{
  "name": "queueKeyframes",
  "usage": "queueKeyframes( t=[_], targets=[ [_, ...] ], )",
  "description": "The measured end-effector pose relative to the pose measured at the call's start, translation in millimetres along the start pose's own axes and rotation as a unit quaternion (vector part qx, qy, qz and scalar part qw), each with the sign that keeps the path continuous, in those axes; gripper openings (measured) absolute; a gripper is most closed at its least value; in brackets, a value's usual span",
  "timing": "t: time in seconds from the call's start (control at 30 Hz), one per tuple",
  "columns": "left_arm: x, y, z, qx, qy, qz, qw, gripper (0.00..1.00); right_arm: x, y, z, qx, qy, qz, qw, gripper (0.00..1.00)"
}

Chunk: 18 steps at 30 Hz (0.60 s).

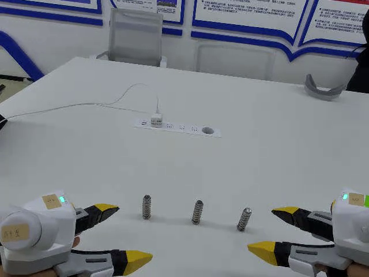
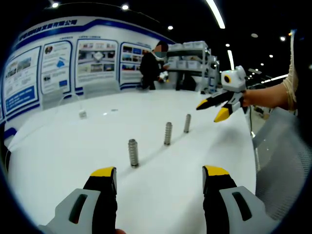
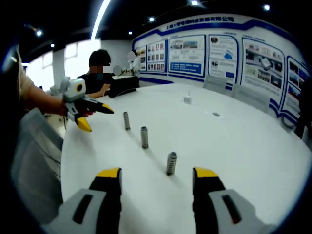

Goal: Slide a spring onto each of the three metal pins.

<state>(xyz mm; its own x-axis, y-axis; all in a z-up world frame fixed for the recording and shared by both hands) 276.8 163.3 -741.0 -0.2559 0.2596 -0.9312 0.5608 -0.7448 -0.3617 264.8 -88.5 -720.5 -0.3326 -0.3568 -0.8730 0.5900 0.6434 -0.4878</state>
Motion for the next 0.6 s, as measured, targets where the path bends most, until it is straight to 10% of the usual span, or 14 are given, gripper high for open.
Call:
queueKeyframes(
  t=[0.6],
  targets=[
    [-0.2, 0.0, -2.5, -0.001, -0.001, -0.002, 1.0, 0.73, -0.2, 0.2, -1.1, 0.005, 0.004, 0.01, 0.9999, 0.61]
  ],
)
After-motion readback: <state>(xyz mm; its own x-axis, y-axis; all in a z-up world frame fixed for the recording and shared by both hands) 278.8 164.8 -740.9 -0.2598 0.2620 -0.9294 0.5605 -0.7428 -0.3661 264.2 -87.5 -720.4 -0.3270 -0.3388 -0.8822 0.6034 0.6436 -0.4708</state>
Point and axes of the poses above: the centre of the closed fingertips' face, and the gripper's own axes: y roughly forward along the fingers, z roughly to its right, x roughly out of its underside, the point moved 3 cm from there along -y, roughly backward along the fingers, and after that the axes turned 3 degrees about -x, right-handed, at the moved point
